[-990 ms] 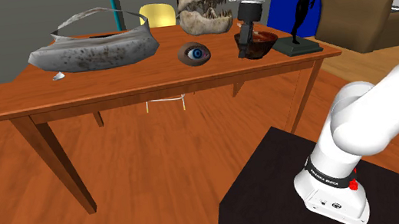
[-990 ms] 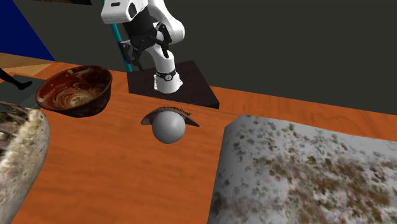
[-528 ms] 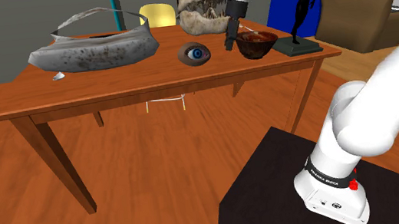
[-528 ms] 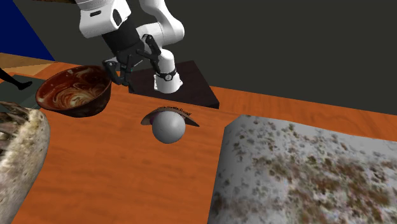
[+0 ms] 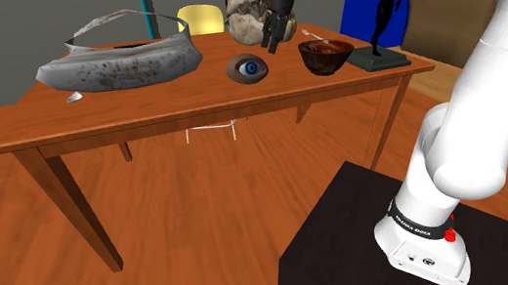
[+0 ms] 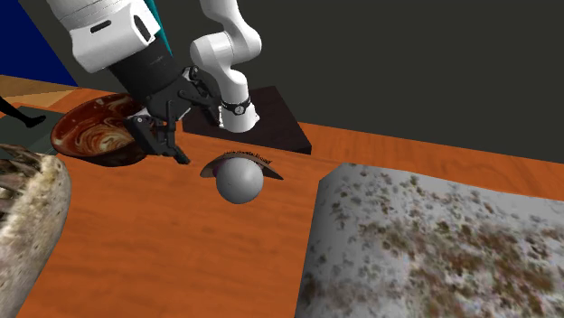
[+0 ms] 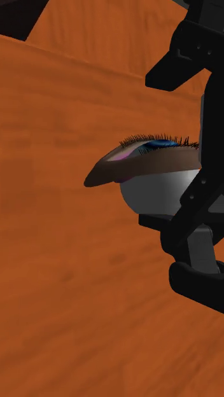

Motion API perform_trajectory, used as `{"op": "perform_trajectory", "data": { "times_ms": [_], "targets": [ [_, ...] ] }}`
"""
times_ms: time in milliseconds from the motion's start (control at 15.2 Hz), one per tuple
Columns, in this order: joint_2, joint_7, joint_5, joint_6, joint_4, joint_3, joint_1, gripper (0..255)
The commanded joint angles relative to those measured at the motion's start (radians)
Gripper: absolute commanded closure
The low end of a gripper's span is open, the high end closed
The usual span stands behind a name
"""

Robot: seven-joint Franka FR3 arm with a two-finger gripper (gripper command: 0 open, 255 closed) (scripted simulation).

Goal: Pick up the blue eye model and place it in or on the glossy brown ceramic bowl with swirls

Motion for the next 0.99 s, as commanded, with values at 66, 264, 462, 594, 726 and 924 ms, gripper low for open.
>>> {"op": "perform_trajectory", "data": {
  "times_ms": [66, 264, 462, 594, 726, 924],
  "targets": [
    [0.025, -0.04, 0.026, 0.023, 0.001, -0.001, 0.003, 0],
    [0.03, -0.044, 0.032, 0.061, -0.032, 0.003, 0.008, 0],
    [0.036, -0.048, 0.039, 0.094, -0.059, 0.007, 0.012, 0],
    [0.036, -0.048, 0.039, 0.094, -0.059, 0.007, 0.012, 0],
    [0.036, -0.048, 0.039, 0.094, -0.059, 0.007, 0.012, 0],
    [0.036, -0.048, 0.039, 0.093, -0.059, 0.007, 0.012, 0]
  ]
}}
